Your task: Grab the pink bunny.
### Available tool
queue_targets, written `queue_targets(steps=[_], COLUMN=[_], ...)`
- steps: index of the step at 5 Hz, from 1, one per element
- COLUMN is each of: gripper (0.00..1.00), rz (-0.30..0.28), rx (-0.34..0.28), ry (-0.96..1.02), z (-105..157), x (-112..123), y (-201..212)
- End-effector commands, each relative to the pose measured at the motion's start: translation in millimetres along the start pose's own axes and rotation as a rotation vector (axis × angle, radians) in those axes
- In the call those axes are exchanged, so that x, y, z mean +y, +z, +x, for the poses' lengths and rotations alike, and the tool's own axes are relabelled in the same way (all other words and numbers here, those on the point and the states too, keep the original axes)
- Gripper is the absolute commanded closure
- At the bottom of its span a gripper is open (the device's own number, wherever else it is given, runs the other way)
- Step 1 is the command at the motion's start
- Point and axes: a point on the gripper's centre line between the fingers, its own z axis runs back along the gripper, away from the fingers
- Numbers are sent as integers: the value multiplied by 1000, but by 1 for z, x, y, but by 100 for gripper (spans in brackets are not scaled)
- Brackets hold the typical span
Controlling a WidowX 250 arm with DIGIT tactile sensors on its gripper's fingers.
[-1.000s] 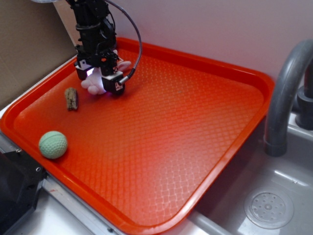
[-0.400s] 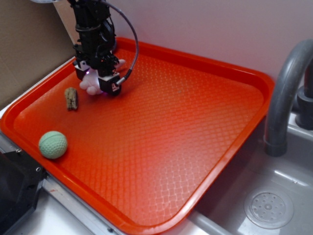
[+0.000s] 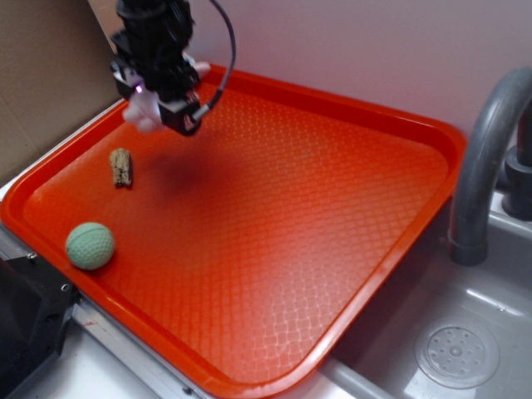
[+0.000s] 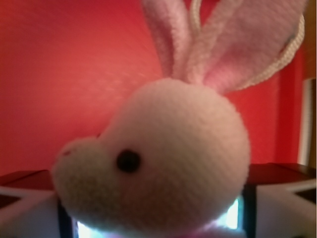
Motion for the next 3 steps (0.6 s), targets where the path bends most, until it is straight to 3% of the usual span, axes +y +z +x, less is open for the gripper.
queue_targets(steps=[1, 2, 3], gripper=[100, 100, 100], rz=[-113, -175, -230], rx=[-101, -154, -104], ry=[-20, -35, -42], z=[-14, -15, -10], x=[-7, -8, -4], y=[72, 93, 90])
